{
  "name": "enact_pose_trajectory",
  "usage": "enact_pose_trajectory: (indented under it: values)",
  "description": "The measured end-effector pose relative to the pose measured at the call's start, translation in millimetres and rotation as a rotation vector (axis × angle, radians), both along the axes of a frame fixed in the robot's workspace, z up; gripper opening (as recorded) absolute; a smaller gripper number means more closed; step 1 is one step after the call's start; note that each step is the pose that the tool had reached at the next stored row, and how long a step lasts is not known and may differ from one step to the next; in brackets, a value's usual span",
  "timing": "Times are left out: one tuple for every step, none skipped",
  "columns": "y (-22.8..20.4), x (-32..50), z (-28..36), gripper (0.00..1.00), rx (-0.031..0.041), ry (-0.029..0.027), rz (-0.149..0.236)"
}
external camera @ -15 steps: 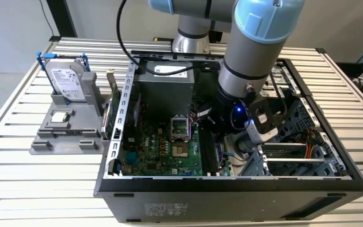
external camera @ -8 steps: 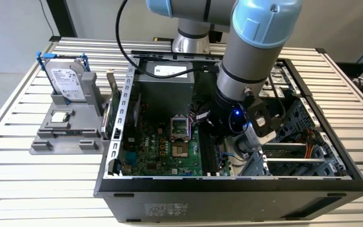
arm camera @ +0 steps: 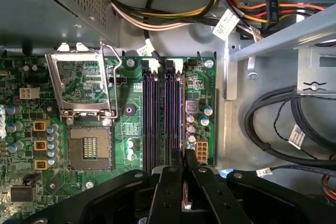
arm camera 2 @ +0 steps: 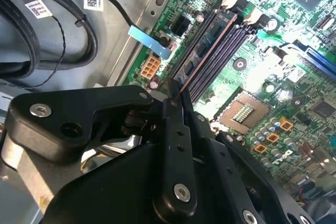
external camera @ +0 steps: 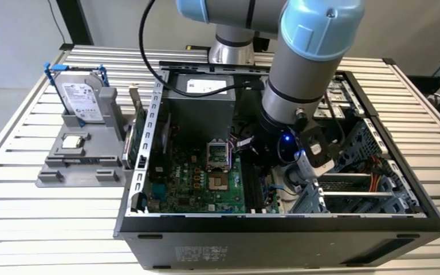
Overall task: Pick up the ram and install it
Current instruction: 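Insert the ram into the slot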
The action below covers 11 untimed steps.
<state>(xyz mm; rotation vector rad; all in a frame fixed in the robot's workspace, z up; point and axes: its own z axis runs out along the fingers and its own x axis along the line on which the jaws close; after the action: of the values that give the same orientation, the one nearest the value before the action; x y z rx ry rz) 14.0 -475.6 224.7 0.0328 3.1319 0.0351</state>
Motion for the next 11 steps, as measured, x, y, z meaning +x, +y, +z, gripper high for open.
enact_pose_trajectory:
  values:
    - [0.0,-0.1,-0.5,0.0,0.0,0.0015,0.0]
    - [0.1,-0.2,-1.2,0.0,-0.0001,0.002,0.0]
    - [0.0,-0.2,-2.1,0.0,-0.0004,0.0025,0.0]
    - [0.2,-0.1,-4.6,0.0,-0.0009,0.0035,0.001]
    - [0.5,-0.1,-4.7,0.0,-0.0008,0.0035,0.001]
    - [1.0,-0.1,-4.8,0.0,-0.0007,0.0035,0.001]
    - [1.5,-0.1,-5.0,0.0,-0.0006,0.0036,0.001]
    - [1.9,-0.1,-5.2,0.0,-0.0006,0.0036,0.0]
    - [2.0,-0.2,-5.3,0.0,-0.0006,0.0037,0.0]
    - [2.0,-0.2,-5.4,0.0,-0.0008,0.0038,0.0]
    - [2.0,-0.2,-5.8,0.0,-0.001,0.004,0.0]
